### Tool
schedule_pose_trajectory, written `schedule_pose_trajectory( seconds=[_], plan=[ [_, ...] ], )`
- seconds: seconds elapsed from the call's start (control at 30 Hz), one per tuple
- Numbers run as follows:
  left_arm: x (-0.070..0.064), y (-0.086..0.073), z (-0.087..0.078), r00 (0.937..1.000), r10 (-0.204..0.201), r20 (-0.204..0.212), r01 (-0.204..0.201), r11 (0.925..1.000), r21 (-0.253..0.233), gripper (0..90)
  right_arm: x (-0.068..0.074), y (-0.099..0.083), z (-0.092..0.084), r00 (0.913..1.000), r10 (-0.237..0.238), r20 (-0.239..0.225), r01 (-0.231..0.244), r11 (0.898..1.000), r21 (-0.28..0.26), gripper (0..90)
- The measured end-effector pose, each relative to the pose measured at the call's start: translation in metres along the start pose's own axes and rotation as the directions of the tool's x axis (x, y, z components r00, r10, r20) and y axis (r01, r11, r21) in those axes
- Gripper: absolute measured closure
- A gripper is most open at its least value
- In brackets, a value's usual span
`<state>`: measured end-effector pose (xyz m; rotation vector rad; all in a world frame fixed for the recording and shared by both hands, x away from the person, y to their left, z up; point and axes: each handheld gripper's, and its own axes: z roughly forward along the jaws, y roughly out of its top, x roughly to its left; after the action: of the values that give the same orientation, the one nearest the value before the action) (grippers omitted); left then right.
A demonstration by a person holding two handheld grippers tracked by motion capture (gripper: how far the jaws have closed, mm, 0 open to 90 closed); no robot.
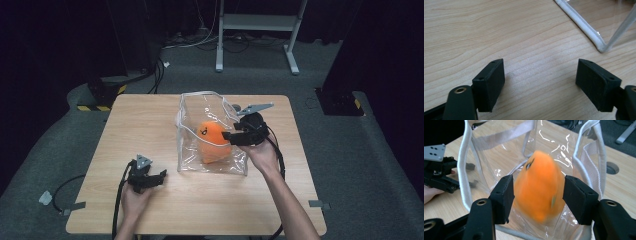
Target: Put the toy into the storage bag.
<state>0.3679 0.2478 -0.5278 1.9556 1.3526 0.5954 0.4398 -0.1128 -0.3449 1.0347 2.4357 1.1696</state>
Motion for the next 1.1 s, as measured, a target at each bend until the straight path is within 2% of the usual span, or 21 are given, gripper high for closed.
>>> schedule_pose_trajectory(
  seconds=[0.43, 1.1],
  plan=[
    [0.0, 0.0, 0.0, 1.0, 0.001, 0.001, -0.001, 1.0, 0.0, 23.2, -0.002, -0.001, -0.011, 1.0, 0.001, 0.001, -0.001, 0.997, -0.076, 40.3],
    [0.0, 0.0, 0.0, 1.0, 0.0, 0.0, 0.0, 1.0, 0.0, 23.2, -0.007, -0.003, -0.025, 0.9997, 0.022, -0.011, -0.023, 0.991, -0.134, 38.2]
  ],
)
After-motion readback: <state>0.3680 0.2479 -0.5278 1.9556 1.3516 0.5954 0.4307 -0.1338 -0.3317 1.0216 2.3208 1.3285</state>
